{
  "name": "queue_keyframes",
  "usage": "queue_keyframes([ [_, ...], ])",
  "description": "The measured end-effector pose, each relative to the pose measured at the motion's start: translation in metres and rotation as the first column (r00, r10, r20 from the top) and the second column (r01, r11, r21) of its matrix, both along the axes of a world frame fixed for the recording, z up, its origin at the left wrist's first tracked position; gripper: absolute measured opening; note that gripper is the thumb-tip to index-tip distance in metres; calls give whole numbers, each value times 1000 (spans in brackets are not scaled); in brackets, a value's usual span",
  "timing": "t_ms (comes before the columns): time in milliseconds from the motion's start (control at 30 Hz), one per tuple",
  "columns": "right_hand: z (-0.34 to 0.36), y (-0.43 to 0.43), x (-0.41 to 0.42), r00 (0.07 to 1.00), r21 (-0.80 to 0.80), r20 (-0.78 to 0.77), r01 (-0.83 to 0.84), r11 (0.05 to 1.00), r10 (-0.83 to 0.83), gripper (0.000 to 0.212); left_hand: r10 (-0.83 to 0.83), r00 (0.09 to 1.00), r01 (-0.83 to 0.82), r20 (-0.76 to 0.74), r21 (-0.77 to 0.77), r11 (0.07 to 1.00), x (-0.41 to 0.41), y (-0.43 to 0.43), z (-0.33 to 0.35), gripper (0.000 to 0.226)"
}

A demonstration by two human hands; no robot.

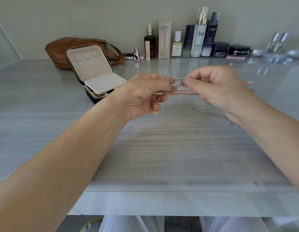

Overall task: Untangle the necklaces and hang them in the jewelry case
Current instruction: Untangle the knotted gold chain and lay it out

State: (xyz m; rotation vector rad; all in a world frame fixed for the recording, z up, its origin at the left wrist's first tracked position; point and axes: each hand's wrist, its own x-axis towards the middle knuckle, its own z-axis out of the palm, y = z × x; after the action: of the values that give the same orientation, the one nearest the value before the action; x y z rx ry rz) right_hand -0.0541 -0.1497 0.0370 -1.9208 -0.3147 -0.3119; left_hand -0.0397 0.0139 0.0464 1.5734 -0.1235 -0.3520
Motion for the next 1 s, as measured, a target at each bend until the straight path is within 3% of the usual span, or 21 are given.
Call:
queue_keyframes([
  [733,0,4,-4,996,-113,-85,7,994,-16,16,108,985,-132,137,180,975,0,-6,-5,18],
  [1000,17,0,-5,958,-274,-275,1,962,-79,20,76,987,-117,144,298,948,3,-11,5,18],
])
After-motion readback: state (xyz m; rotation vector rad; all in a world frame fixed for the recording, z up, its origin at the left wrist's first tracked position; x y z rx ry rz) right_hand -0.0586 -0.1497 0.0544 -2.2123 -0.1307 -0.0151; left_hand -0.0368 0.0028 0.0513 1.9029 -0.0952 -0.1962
